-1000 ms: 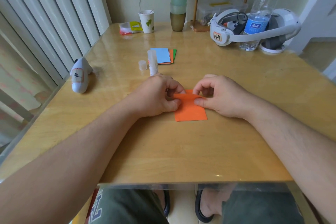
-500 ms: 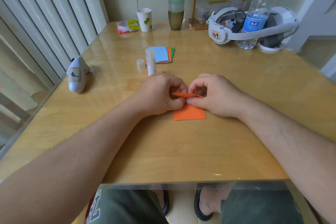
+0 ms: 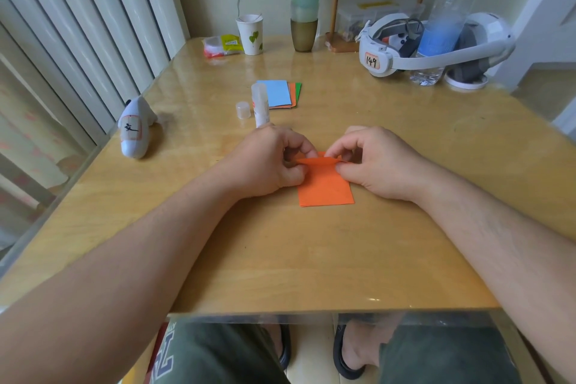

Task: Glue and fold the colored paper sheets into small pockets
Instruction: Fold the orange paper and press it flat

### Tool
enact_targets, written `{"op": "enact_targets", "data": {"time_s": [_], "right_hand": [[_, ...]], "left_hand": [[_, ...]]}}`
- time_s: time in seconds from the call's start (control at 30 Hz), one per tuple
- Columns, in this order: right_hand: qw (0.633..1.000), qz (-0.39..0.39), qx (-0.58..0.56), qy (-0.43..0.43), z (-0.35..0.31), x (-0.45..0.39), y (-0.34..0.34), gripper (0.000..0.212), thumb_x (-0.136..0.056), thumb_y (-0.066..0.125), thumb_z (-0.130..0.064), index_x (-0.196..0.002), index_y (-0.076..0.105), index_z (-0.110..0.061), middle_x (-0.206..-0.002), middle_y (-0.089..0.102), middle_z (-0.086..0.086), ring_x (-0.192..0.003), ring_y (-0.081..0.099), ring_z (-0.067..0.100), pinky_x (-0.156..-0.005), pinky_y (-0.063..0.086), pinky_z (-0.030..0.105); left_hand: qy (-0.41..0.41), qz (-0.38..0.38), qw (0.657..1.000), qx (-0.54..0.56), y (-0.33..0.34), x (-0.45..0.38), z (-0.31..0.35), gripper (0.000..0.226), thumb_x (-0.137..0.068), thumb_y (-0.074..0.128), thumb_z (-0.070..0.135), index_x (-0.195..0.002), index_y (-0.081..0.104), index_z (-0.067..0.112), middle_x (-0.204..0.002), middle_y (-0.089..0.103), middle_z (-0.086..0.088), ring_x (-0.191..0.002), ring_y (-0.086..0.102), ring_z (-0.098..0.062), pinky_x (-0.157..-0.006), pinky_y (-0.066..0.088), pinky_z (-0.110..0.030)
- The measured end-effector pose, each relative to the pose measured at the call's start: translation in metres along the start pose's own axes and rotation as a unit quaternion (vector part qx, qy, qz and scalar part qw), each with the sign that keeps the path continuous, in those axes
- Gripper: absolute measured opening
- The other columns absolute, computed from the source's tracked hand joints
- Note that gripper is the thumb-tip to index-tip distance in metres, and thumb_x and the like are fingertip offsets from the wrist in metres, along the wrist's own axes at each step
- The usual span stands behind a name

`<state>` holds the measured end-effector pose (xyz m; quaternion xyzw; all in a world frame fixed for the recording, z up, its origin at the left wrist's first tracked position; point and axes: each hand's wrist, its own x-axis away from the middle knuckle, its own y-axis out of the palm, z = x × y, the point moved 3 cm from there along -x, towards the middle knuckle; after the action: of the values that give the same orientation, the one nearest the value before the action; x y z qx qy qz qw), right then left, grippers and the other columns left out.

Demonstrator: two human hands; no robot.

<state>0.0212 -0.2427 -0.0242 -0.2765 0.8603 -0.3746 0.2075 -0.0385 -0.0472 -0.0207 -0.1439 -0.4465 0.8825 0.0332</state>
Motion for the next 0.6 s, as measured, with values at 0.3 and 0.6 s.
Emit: {"op": "enact_targets", "data": {"time_s": [0.3,0.6], "right_hand": [[0.999,0.018,0.027,-0.014,-0.0030,-0.0020,0.0026,0.026,-0.082,0.082,-0.017,-0.082,0.071,-0.041,-0.081,0.058,-0.007,-0.070,0.052,0.006,-0.071,0.046,0.029],[0.992,0.069,0.094,-0.042,-0.0059,-0.0037,0.0080,0.014,-0.081,0.085,-0.031,-0.083,0.072,-0.036,-0.080,0.055,-0.009,-0.087,0.053,0.018,-0.078,0.041,0.030]], "left_hand": [[0.002,0.021,1.000,-0.017,0.0057,-0.0028,0.0001,0.021,-0.077,0.077,0.023,-0.086,0.070,0.041,-0.079,0.065,0.007,-0.080,0.056,-0.014,-0.074,0.047,-0.027],[0.003,0.080,0.993,-0.081,0.0071,-0.0049,0.0024,0.012,-0.070,0.064,0.055,-0.080,0.064,0.048,-0.072,0.057,0.015,-0.085,0.050,-0.012,-0.085,0.050,-0.047]]}}
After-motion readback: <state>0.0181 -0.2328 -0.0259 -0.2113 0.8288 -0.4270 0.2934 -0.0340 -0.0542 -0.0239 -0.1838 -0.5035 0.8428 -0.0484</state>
